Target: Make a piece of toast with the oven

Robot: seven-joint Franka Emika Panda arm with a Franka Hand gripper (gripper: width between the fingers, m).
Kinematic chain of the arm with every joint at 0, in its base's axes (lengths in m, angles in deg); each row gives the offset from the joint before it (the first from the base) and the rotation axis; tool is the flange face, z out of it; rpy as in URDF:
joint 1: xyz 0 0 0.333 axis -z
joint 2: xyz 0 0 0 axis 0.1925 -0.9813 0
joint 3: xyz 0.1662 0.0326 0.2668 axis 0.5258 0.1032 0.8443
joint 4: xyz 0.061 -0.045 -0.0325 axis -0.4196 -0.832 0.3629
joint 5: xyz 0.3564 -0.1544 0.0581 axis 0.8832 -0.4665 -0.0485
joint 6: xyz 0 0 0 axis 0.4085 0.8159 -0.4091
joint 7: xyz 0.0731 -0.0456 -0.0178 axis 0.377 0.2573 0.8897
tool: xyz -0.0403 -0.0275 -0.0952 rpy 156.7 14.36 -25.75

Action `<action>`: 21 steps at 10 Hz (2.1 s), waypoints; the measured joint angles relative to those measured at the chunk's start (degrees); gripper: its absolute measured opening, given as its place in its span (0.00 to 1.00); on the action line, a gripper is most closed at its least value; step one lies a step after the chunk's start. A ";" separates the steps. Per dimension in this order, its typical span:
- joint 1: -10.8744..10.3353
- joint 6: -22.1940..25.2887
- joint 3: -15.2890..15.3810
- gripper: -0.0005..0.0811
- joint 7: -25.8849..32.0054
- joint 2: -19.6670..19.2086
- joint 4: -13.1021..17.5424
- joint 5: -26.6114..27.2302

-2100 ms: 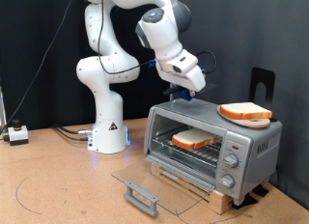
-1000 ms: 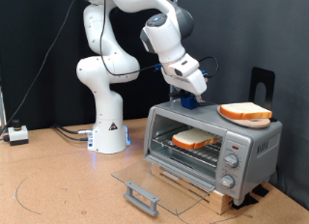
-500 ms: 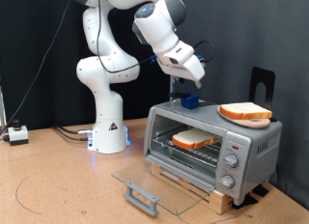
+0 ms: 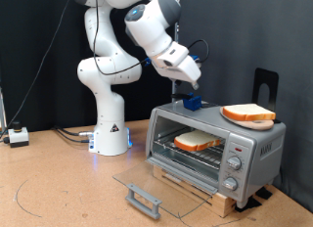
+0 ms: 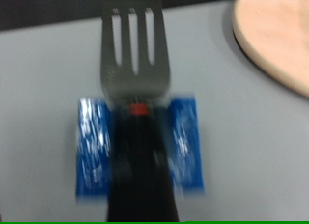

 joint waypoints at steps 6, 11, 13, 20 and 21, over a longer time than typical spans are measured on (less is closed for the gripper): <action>6.42 5.70 -11.76 1.00 7.58 -2.93 2.46 -8.66; 10.85 8.22 -18.86 1.00 10.15 -6.23 6.32 -17.75; 11.13 8.23 -19.63 1.00 10.74 -7.35 6.93 -17.95; 13.81 -0.39 -14.12 1.00 -22.31 -8.12 4.74 -11.14; 14.27 2.76 -14.18 1.00 -26.45 -8.67 5.40 -12.33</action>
